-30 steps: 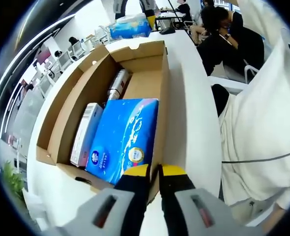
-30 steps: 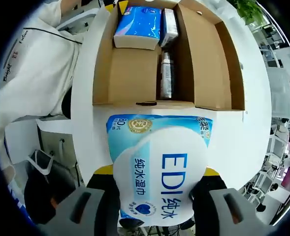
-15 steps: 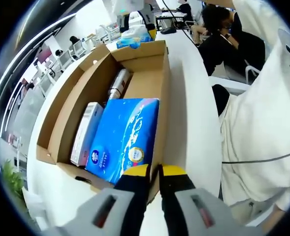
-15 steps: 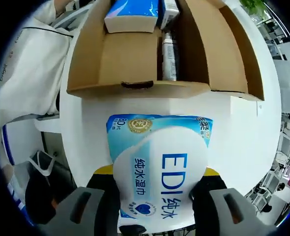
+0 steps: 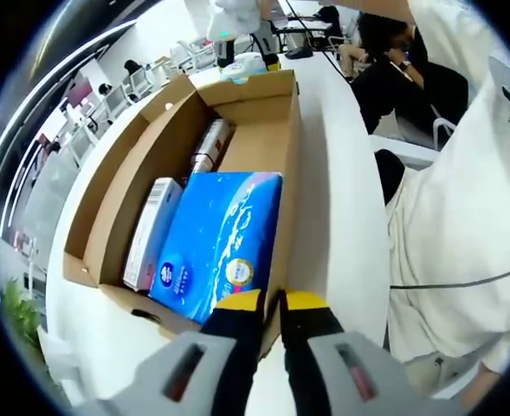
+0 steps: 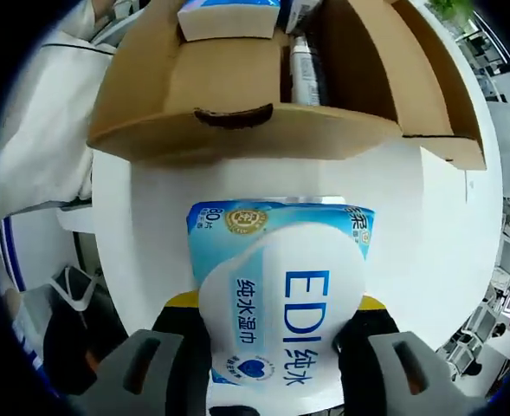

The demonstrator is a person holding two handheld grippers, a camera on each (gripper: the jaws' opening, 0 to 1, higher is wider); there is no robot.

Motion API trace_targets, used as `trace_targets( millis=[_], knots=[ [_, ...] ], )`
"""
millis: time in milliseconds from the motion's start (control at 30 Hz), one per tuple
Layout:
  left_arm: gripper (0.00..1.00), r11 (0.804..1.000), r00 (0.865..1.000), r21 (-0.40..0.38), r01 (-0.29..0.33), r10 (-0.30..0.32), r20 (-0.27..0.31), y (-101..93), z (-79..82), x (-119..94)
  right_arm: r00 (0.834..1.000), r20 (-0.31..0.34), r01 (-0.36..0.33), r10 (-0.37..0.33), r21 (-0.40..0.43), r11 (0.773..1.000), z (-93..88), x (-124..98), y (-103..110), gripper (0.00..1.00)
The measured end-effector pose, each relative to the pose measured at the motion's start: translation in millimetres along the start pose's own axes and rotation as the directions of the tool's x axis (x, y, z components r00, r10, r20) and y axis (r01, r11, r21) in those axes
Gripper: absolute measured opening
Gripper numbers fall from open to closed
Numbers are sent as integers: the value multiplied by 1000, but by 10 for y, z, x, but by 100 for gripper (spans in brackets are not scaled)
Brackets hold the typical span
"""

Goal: Operate the shoe box by opening the lid, removing the specified soft item, and placing it in the target area until the item is outside and the box remains undamaged.

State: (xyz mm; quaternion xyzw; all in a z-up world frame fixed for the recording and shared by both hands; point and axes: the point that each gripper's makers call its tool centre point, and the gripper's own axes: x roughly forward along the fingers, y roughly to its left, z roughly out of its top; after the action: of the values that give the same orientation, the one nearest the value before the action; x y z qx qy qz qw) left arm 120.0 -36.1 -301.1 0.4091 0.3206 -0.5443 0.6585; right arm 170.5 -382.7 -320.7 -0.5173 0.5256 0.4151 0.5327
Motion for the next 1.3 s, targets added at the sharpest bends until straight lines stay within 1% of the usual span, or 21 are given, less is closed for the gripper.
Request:
trace_targets(
  millis=[200, 267, 333, 467, 533, 667, 733, 833, 900, 933, 1033, 1167, 1200, 1300],
  knots=[
    [8, 1000, 1000, -1, -2, 2, 0, 0, 1, 0, 1000, 3, -9, 9, 6, 1000, -32, 13, -12, 58],
    [8, 1000, 1000, -1, -2, 2, -1, 0, 0, 1, 1000, 3, 2, -2, -1, 1000, -37, 24, -45, 58],
    [8, 1000, 1000, -3, 0, 0, 0, 2, 0, 1, 1000, 6, 4, -4, 9, 1000, -29, 45, -67, 58],
    [8, 1000, 1000, -7, -1, 1, 0, 4, 1, 2, 999, 9, -37, 37, -13, 999, -2, 98, -2, 58],
    [8, 1000, 1000, -8, 1, -1, 1, 5, 2, 1, 1000, 17, -18, 18, 0, 1000, 4, 119, -34, 58],
    [8, 1000, 1000, -11, 2, -2, 0, 1, 3, 2, 1000, 8, -30, 30, -5, 1000, -17, 136, -14, 58],
    [8, 1000, 1000, -10, -1, 1, 3, -1, 4, 2, 999, 14, -30, 30, -7, 1000, -18, 139, -11, 58],
    [8, 1000, 1000, -9, -5, 5, 2, -1, 5, 3, 999, 20, -28, 28, -18, 999, -15, 144, -9, 58],
    [8, 1000, 1000, -11, -4, 4, -1, 0, 5, 4, 999, 26, -22, 23, -51, 998, -3, 146, 14, 58],
    [8, 1000, 1000, -12, -4, 4, -2, -1, 5, 5, 999, 19, -26, 27, -40, 999, -5, 148, 19, 59],
    [8, 1000, 1000, -12, -4, 4, -1, -3, 6, 5, 999, 3, -37, 37, -44, 998, -11, 161, 14, 60],
    [8, 1000, 1000, -10, -6, 6, -1, -2, 6, 4, 998, -40, -45, 43, -42, 998, -32, 162, 16, 61],
    [8, 1000, 1000, -10, -6, 6, 3, -1, 7, 3, 998, -60, -39, 37, -40, 998, -38, 153, 32, 61],
    [8, 1000, 1000, -9, -3, 3, 4, 0, 7, 2, 997, -76, -29, 27, -36, 999, -52, 129, 35, 61]
  ],
)
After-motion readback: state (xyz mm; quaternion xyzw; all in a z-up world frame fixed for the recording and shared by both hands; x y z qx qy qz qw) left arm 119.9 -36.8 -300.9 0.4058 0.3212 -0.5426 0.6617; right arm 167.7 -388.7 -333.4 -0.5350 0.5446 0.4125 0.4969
